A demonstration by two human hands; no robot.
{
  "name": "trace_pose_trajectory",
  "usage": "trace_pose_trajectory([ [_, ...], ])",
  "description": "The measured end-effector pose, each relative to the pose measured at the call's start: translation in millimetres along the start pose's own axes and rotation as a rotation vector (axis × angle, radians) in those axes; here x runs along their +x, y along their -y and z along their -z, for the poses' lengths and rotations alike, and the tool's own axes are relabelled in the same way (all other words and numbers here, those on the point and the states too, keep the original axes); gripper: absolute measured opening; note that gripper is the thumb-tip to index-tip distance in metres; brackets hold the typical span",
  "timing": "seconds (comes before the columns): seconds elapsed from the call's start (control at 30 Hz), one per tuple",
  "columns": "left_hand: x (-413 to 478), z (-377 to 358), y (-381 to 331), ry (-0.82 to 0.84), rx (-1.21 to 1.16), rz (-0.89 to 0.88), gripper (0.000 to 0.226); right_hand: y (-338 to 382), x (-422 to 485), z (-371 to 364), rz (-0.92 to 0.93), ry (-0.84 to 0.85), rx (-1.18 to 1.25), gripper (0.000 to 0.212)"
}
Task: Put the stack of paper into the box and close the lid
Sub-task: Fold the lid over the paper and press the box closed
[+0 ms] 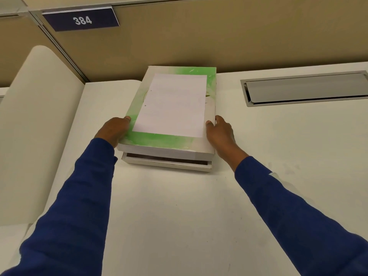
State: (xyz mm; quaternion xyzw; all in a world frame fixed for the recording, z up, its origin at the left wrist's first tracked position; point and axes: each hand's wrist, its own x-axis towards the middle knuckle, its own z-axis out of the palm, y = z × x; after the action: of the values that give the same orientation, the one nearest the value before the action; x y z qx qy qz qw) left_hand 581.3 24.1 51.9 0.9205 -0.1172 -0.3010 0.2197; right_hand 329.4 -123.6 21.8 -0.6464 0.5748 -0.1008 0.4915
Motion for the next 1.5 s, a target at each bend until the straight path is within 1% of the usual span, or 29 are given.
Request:
trace_pose_trajectory([
  [0.13,-6,0,9,0.086,-0.063,0.076,0.057,-9,-2,-1,-0.045,0.077,-0.112,0.06],
  [0.27,-11,0,18,0.165,-0.146,0.157,0.052,-15,-5,0,-0.041,0.095,-0.101,0.061],
  [0.4,-14,4,21,0.207,-0.192,0.178,0.046,-15,-5,2,-0.052,0.102,-0.095,0.061],
  [0.57,-14,5,38,0.284,-0.253,0.163,0.045,-30,-10,3,-0.079,0.164,-0.087,0.061],
  [0.8,-19,-8,50,0.253,-0.304,0.169,0.044,-42,-9,0,-0.049,0.121,-0.105,0.061],
  [0.97,-17,-12,55,0.294,-0.254,0.156,0.044,-44,-1,1,-0.011,0.058,-0.22,0.058],
  [1.03,-14,-14,55,0.279,-0.172,0.139,0.046,-43,5,2,0.0,0.056,-0.306,0.059],
  [1.1,-8,-18,50,0.188,0.018,0.061,0.051,-37,12,3,0.051,0.025,-0.407,0.064],
  [1.13,-4,-21,46,0.135,0.12,-0.018,0.058,-31,15,3,0.096,-0.005,-0.445,0.068],
  [1.2,4,-29,36,0.061,0.265,-0.236,0.08,-17,25,1,0.241,-0.05,-0.493,0.076],
  [1.27,10,-42,31,0.002,0.372,-0.42,0.088,-6,42,-2,0.399,-0.028,-0.559,0.08],
  [1.33,15,-57,33,-0.03,0.445,-0.493,0.088,-5,59,-6,0.488,0.026,-0.69,0.082],
  [1.4,16,-69,41,-0.065,0.402,-0.503,0.087,-11,70,-10,0.513,0.051,-0.789,0.081],
  [1.5,19,-75,47,-0.124,0.377,-0.523,0.086,-18,75,-14,0.54,0.025,-0.81,0.082],
])
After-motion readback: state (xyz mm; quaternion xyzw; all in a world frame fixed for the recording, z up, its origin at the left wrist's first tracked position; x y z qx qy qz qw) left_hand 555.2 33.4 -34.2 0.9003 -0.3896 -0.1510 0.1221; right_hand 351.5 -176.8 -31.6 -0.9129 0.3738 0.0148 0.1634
